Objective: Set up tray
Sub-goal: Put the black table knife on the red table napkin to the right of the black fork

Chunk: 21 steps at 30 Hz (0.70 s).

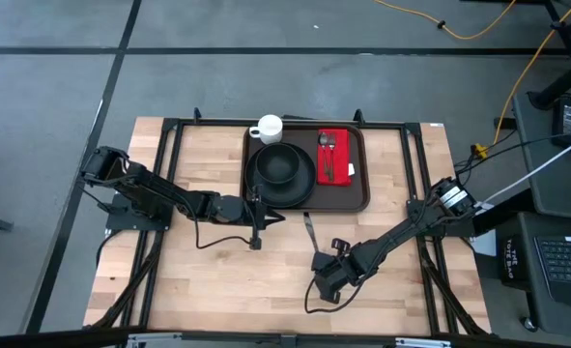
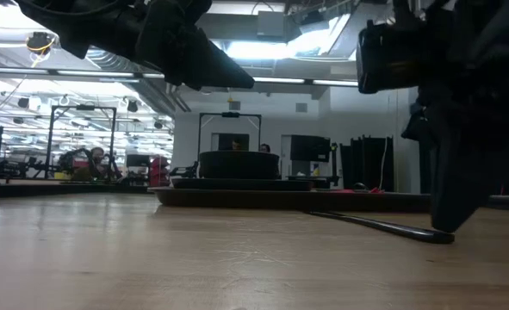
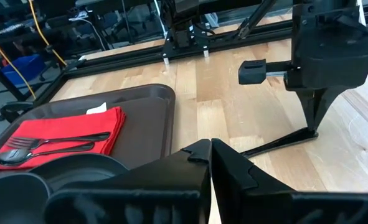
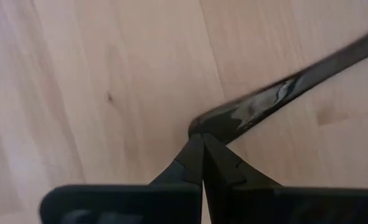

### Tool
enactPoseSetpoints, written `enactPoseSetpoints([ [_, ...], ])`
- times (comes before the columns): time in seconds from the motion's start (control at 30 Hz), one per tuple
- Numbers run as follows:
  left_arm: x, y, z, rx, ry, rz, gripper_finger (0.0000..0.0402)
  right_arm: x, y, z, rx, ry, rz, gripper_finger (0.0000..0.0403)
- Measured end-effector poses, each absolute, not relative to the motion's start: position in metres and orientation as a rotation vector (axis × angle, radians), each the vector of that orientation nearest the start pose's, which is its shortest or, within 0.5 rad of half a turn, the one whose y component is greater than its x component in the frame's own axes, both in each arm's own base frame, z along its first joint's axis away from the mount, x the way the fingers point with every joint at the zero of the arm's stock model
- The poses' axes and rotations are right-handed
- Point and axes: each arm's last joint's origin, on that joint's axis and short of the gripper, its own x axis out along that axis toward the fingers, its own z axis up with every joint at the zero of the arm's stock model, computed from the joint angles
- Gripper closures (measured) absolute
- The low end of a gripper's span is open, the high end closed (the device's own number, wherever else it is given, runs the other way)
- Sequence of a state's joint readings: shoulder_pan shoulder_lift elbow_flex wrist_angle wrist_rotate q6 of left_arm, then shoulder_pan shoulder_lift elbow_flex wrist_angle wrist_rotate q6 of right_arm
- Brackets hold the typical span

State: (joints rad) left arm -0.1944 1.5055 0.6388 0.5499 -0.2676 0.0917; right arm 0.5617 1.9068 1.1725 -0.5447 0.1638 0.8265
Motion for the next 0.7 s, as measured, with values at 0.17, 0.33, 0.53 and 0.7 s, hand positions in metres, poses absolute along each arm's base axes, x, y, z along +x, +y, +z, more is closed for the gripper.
enactPoseSetpoints([
  [0.17,0.2939,-0.0501,0.1894,0.163,0.31,0.059,0.0396,0.3048,0.1862,0.1412,0.262,1.226,-0.167,0.04],
  [0.33,0.294,-0.0501,0.1895,0.163,0.309,0.059,0.0398,0.3049,0.1862,0.1395,0.26,1.23,-0.172,0.04],
  [0.53,0.2939,-0.0501,0.1897,0.163,0.308,0.059,0.0397,0.3058,0.1867,0.1358,0.253,1.237,-0.178,0.04],
  [0.7,0.294,-0.0501,0.1899,0.162,0.305,0.059,0.04,0.304,0.1861,0.1352,0.257,1.276,-0.165,0.04],
])
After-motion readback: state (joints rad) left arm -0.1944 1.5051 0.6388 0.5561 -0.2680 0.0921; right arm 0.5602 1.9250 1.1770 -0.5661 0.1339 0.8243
